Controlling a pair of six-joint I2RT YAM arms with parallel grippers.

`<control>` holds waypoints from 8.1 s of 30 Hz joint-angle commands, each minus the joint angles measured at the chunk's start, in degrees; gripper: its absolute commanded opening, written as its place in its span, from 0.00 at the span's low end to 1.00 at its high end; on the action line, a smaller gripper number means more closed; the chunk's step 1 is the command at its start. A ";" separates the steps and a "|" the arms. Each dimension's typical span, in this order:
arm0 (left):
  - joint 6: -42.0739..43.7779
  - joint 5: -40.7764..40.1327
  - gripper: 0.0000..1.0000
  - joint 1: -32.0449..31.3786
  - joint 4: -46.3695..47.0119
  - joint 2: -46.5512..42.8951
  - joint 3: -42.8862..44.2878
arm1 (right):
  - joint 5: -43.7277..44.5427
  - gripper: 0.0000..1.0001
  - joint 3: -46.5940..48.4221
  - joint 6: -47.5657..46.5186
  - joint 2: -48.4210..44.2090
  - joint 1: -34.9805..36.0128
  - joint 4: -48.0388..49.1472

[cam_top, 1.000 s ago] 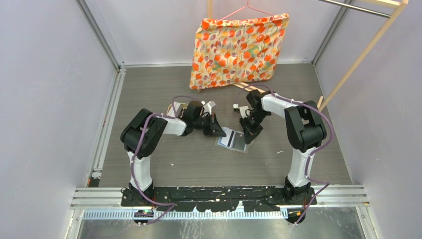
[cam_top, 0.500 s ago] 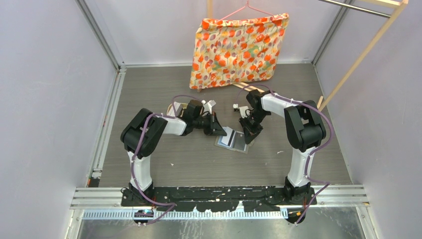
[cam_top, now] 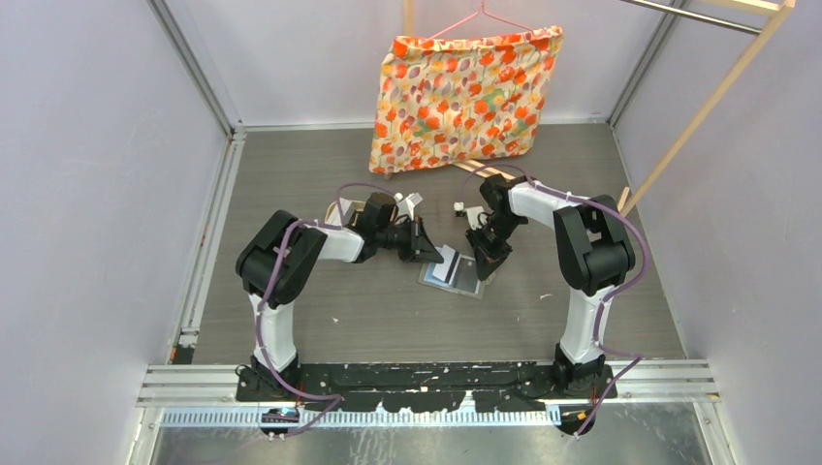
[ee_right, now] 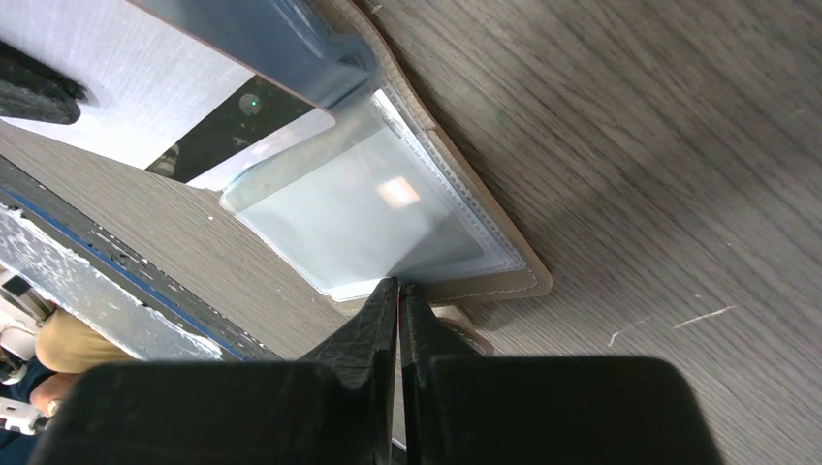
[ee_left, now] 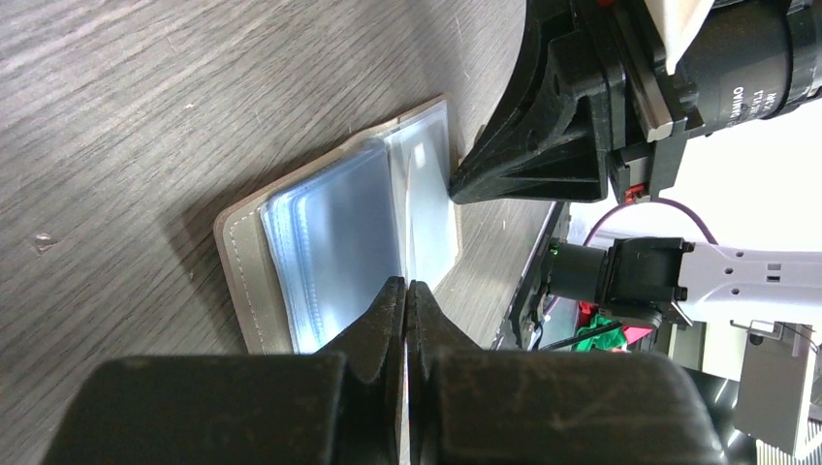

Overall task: Put the credit cards into the card holder
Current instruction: Insert the credit card into the card holder.

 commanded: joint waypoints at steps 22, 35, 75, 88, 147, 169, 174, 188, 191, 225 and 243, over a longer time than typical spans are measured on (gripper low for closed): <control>4.55 -1.32 0.01 -1.41 -14.78 3.29 7.81 | 2.81 0.10 1.32 -1.55 1.07 -0.54 1.80; 9.15 -5.90 0.00 -3.03 -21.64 3.62 12.06 | 2.64 0.10 1.43 -1.48 0.84 -0.46 1.76; -7.08 -5.38 0.00 -4.21 3.73 2.92 0.00 | 1.20 0.11 1.54 -1.71 0.59 -0.34 1.57; -11.00 -3.13 0.00 -3.58 8.08 3.97 -1.36 | 0.84 0.12 1.51 -1.97 0.30 -0.28 1.45; -3.81 -21.10 0.28 -11.04 -0.69 -3.59 -0.91 | -10.15 0.10 0.77 1.19 0.70 -0.46 3.36; 0.95 -25.00 0.33 -11.26 -9.71 -8.06 0.37 | -8.89 0.11 0.90 0.13 0.24 -0.72 2.96; 1.84 -24.95 0.32 -11.98 -11.95 -7.90 1.55 | -9.92 0.12 1.01 -0.47 -0.93 -0.73 2.61; 1.69 -25.03 0.26 -13.09 -13.24 -5.91 2.83 | -5.04 0.12 0.54 -2.70 -6.13 -0.76 2.04; 1.99 -25.63 0.25 -13.32 -14.28 -6.11 3.16 | -1.24 0.09 0.70 -2.75 -5.64 -0.81 1.53; -0.84 -22.77 0.27 -16.22 -12.13 -1.15 7.83 | -0.53 0.06 1.27 -4.14 -2.33 0.76 -1.26; -6.35 -26.42 0.28 -16.22 -3.41 0.06 4.40 | 11.15 0.09 -0.34 -5.13 -6.88 -3.77 -0.43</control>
